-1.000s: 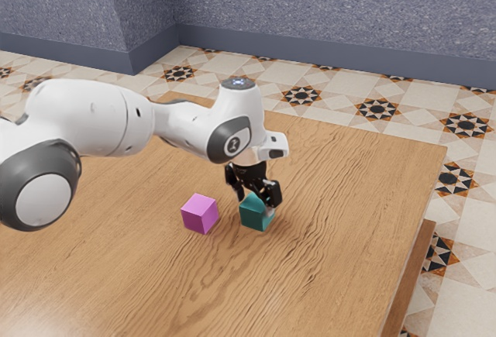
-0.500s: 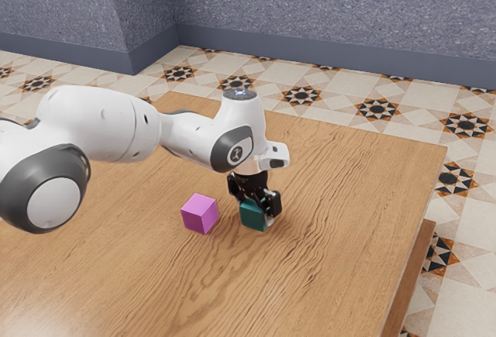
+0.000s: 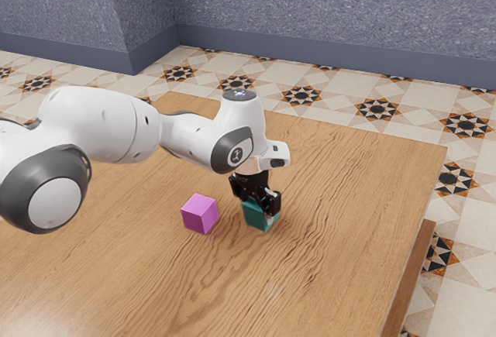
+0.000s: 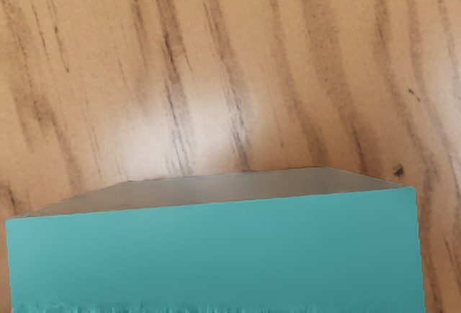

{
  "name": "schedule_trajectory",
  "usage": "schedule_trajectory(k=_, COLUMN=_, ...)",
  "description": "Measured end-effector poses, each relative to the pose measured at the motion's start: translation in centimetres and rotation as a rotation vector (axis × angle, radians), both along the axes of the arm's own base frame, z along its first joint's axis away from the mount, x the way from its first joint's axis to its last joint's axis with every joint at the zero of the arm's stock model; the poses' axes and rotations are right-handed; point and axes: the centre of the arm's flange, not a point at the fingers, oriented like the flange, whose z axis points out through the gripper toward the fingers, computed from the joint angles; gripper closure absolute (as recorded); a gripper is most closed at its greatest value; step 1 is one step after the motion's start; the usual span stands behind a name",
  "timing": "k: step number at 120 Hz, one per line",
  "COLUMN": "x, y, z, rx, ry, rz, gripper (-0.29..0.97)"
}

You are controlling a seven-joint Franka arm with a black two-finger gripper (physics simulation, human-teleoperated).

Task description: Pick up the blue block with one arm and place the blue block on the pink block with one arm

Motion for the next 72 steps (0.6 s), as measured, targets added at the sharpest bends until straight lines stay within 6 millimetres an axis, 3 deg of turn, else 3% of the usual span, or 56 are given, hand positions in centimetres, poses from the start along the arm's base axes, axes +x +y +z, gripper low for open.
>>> schedule_trajectory(k=37, x=0.2, y=-0.3, z=0.9, rx=-0.001, ry=-0.028, rz=0.023, gripper=0.3)
schedule_trajectory(k=72, x=-0.2, y=-0.2, z=4.9, rx=-0.011, ry=-0.076, rz=0.039, gripper=0.3)
